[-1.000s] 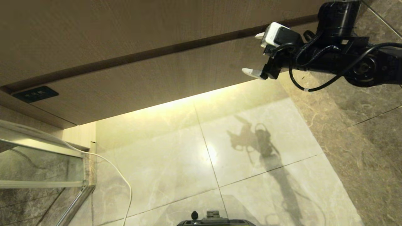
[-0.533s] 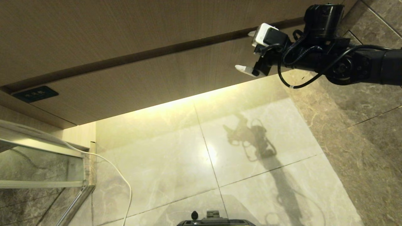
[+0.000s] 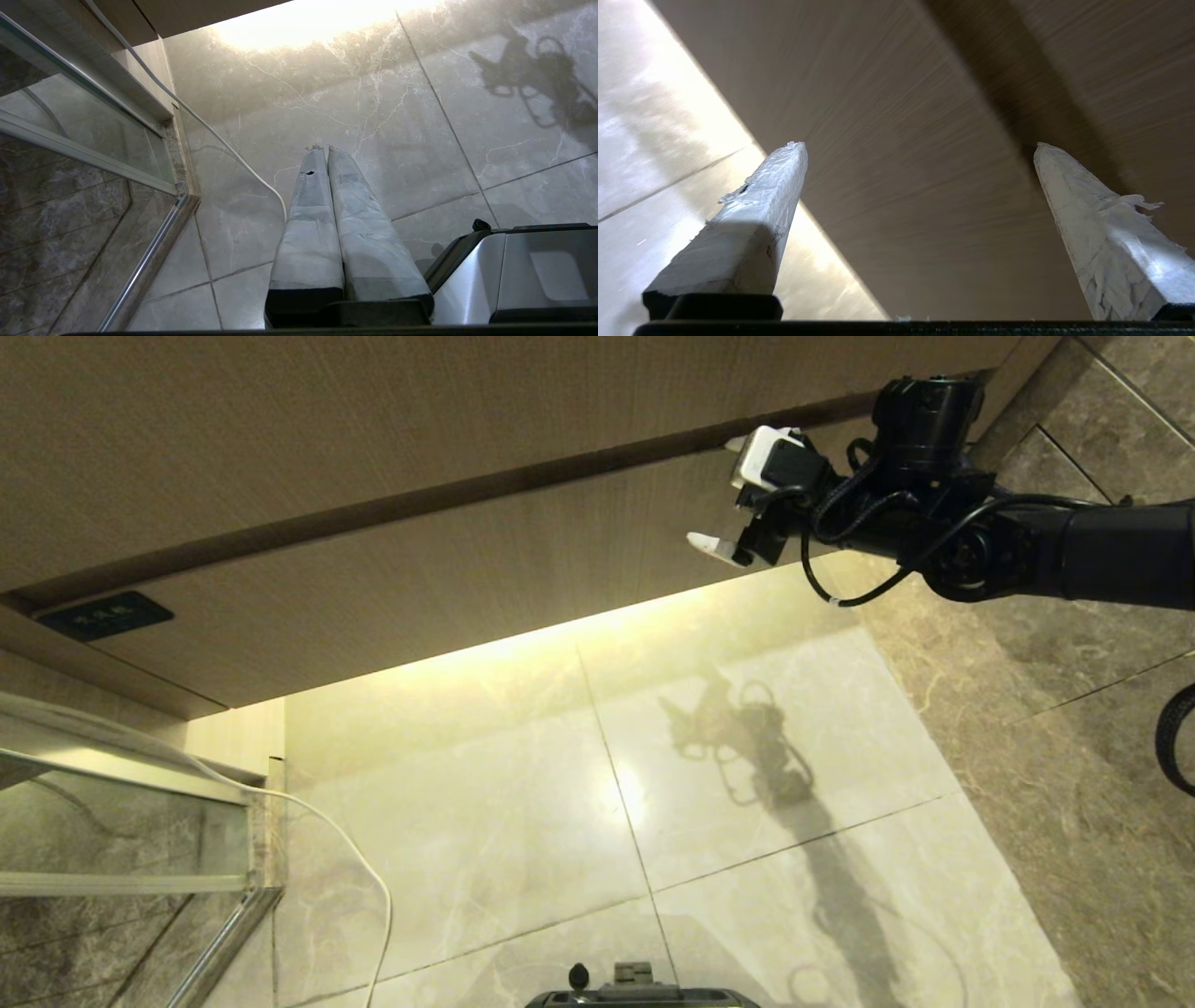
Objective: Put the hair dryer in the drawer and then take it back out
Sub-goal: Pull open the drawer
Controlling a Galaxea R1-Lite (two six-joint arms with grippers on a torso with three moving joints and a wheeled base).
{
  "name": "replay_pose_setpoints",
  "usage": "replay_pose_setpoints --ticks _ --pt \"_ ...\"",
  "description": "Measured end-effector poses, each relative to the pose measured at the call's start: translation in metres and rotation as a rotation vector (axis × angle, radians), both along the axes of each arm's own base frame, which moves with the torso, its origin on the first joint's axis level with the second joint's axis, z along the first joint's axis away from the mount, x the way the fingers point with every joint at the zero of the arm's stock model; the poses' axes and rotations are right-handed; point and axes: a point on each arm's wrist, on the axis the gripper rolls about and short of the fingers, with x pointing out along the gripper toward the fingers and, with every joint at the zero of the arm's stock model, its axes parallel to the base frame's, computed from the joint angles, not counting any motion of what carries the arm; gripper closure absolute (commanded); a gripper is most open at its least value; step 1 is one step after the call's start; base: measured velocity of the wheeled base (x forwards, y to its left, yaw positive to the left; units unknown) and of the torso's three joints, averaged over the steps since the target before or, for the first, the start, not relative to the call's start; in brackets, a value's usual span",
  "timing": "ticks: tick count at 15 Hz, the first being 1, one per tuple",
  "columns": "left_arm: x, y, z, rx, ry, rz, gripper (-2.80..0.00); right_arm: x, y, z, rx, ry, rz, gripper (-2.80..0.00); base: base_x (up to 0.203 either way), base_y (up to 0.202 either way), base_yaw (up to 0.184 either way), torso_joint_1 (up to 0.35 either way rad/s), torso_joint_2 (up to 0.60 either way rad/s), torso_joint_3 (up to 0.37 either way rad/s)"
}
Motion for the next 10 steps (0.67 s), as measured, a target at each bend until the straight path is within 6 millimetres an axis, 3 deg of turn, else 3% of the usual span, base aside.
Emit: replay_pose_setpoints --ticks 10 --pt "0.0 0.0 0.0 0.0 0.0 0.001 0.0 0.014 0.001 -0.012 0.011 -0.042 -0.006 -2.8 0.0 0.0 0.0 0.0 0.0 0.0"
